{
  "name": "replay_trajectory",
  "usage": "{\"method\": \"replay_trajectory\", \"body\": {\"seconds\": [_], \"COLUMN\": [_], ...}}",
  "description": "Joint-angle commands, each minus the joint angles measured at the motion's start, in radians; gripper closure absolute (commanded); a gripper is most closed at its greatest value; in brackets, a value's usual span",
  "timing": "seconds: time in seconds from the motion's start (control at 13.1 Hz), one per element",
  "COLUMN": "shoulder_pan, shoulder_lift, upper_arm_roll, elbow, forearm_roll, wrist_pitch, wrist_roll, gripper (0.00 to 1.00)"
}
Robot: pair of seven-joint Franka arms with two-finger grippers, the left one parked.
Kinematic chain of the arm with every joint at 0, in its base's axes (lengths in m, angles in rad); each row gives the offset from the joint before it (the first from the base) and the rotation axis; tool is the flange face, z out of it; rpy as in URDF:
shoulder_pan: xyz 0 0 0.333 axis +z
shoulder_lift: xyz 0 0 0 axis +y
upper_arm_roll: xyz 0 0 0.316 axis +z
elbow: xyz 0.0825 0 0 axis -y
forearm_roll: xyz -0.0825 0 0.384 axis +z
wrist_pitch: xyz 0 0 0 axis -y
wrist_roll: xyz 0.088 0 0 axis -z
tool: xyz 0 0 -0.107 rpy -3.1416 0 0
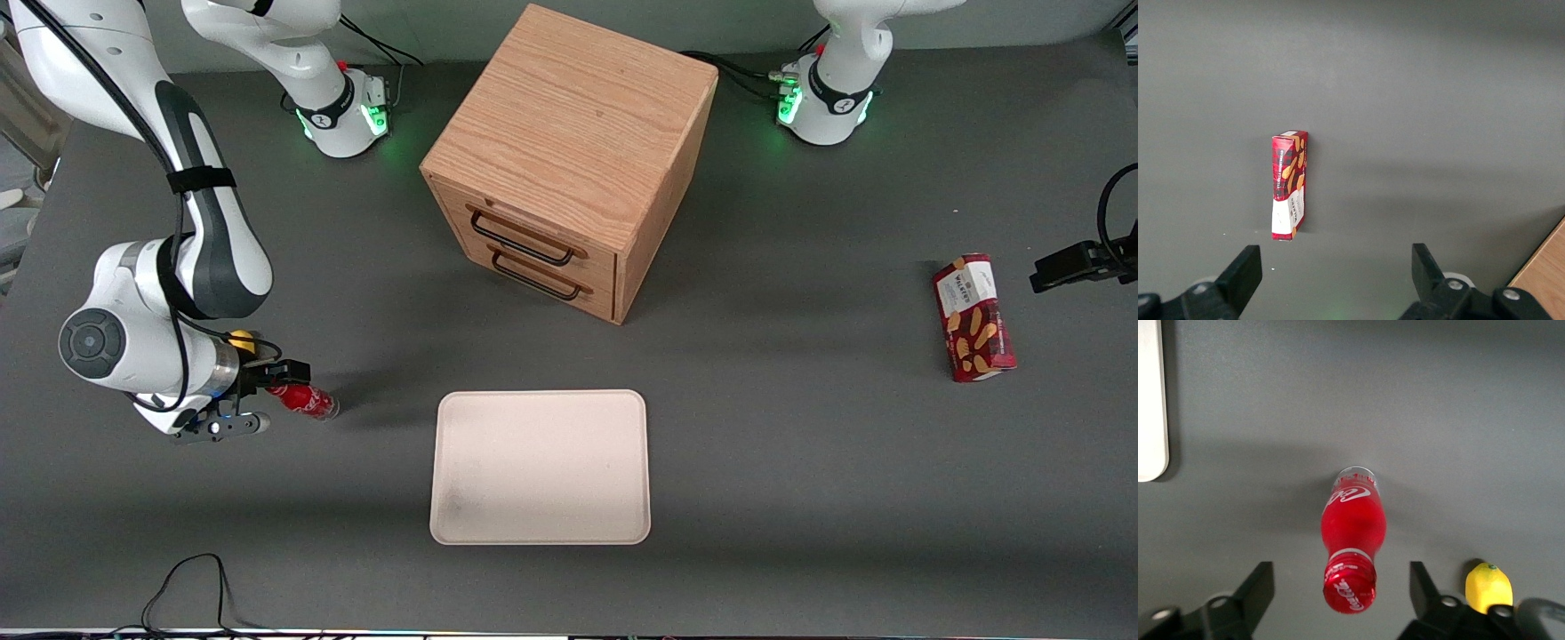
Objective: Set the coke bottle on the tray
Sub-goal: 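Close the right gripper around the red bottle's neck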
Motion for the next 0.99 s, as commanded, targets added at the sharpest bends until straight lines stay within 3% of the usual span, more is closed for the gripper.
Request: {"method": "replay_trajectory", "body": {"seconds": [0.0, 0.08, 0.23, 0.76, 0.92], "shoulder_pan": [0.008, 0.008, 0.007, 0.008, 0.008], "shoulder_lift": [-0.034, -0.034, -0.034, -0.046, -0.063], "upper_arm_roll": [-0.011, -0.011, -0.012, -0.012, -0.012], "elbow": [-0.04, -0.04, -0.038, -0.023, 0.026], "forearm_roll": [0.001, 0.001, 0.001, 0.001, 0.005], "wrist_pitch": [0.022, 0.022, 0.022, 0.007, -0.085], "wrist_roll": [-0.024, -0.024, -0.024, -0.008, -0.004], "gripper": [0.46, 0.67, 1.0, 1.0, 1.0]}}
